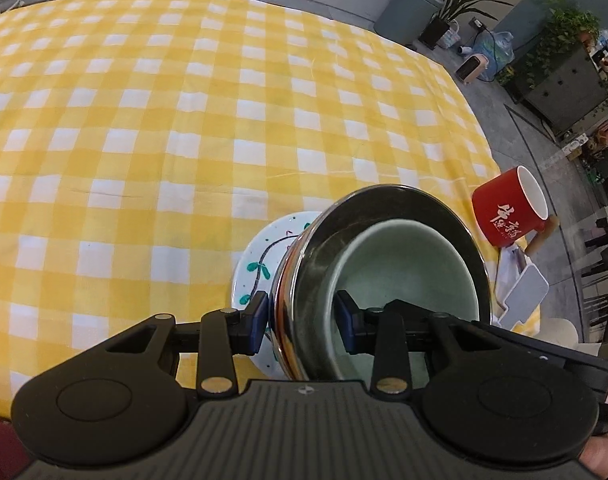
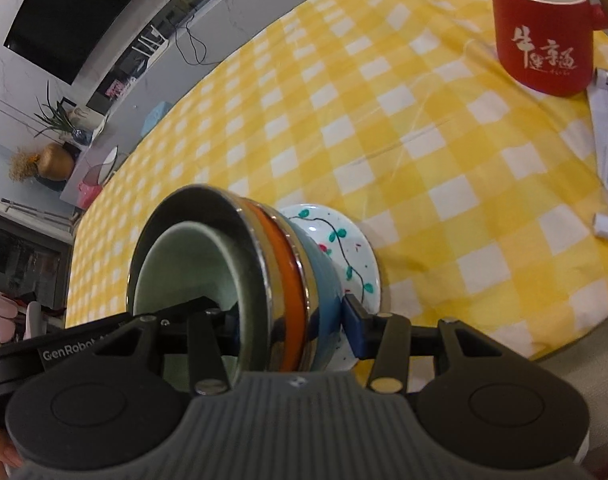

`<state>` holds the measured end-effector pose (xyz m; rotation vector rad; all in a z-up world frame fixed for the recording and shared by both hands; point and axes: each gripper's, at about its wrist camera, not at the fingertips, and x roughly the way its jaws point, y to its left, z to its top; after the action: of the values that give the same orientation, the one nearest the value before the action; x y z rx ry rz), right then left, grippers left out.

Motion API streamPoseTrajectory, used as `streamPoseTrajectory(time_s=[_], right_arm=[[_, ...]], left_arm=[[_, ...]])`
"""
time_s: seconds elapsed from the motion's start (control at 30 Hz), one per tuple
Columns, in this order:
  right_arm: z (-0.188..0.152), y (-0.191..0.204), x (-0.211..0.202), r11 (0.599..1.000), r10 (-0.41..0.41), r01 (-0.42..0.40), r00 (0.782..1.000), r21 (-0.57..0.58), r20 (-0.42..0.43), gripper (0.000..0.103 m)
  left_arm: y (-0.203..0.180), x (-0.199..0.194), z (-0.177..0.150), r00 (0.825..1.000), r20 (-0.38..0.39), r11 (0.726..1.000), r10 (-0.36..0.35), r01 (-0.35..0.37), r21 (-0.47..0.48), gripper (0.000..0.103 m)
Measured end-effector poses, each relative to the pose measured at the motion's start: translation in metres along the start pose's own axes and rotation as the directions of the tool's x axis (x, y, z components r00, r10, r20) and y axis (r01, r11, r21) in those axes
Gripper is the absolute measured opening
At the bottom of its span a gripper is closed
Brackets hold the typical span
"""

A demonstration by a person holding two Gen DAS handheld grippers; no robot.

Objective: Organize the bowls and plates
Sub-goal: 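Lift the bowl stack with both tools and carry it over the plates, then lower the bowl stack onto the plates and open both tools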

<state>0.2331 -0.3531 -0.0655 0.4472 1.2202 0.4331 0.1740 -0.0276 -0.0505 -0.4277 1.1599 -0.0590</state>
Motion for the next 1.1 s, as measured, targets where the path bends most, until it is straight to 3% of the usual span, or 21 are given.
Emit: streamPoseTrajectory(time_s=[0.2, 0.33, 0.37, 0.43, 0.63, 0.67, 0.77, 0.93, 1.03, 1.1], right_arm=[[-0.001, 0.007, 0.003, 0.998, -0.033, 0.033, 0.999, -0.05, 0.007, 0.054], [-0.005, 0.014, -0.003, 0.993, -0.048, 0.055, 0.997, -0.108, 0.066, 0.06], [-0.006, 0.016, -0.006, 0.989, -0.059, 0.07, 0.994, -0.13, 0.087, 0.065], [-0.007, 0.019, -0.014, 0.981, -0.07, 0.093, 0.988, -0.168, 0.139, 0.073], [-0.015, 0.021, -0.042, 0.974, -0.043, 0.103, 0.959, -0.203, 0.28, 0.092], [-0.016, 0.022, -0.048, 0.973, -0.04, 0.109, 0.947, -0.202, 0.317, 0.096], [-0.018, 0.025, -0.066, 0.977, 0.0, 0.093, 0.899, -0.191, 0.437, 0.098], [-0.024, 0.028, -0.104, 0.988, 0.077, 0.014, 0.818, -0.154, 0.57, 0.098], [-0.039, 0.035, -0.129, 0.98, 0.123, 0.001, 0.787, -0.2, 0.605, 0.1], [-0.053, 0.045, -0.139, 0.967, 0.098, 0.077, 0.769, -0.243, 0.632, 0.1]], left_arm=[[-0.002, 0.0, 0.0, 0.999, 0.02, 0.999, -0.031, 0.031, 0.037, 0.043], [-0.006, -0.006, -0.004, 0.997, 0.073, 0.996, -0.026, 0.019, 0.085, 0.046], [-0.009, -0.011, -0.005, 0.995, 0.096, 0.995, -0.016, 0.006, 0.103, 0.048], [-0.012, -0.021, -0.008, 0.99, 0.142, 0.991, -0.005, -0.014, 0.131, 0.066], [-0.024, -0.054, -0.023, 0.964, 0.264, 0.98, -0.002, -0.05, 0.191, 0.082], [-0.026, -0.059, -0.026, 0.957, 0.289, 0.978, 0.009, -0.069, 0.199, 0.083], [-0.036, -0.081, -0.037, 0.922, 0.387, 0.964, 0.013, -0.114, 0.239, 0.084], [-0.045, -0.119, -0.055, 0.82, 0.571, 0.95, 0.015, -0.19, 0.247, 0.087], [-0.051, -0.132, -0.064, 0.802, 0.592, 0.939, 0.078, -0.258, 0.226, 0.087], [-0.055, -0.139, -0.073, 0.785, 0.611, 0.933, 0.105, -0.291, 0.212, 0.086]])
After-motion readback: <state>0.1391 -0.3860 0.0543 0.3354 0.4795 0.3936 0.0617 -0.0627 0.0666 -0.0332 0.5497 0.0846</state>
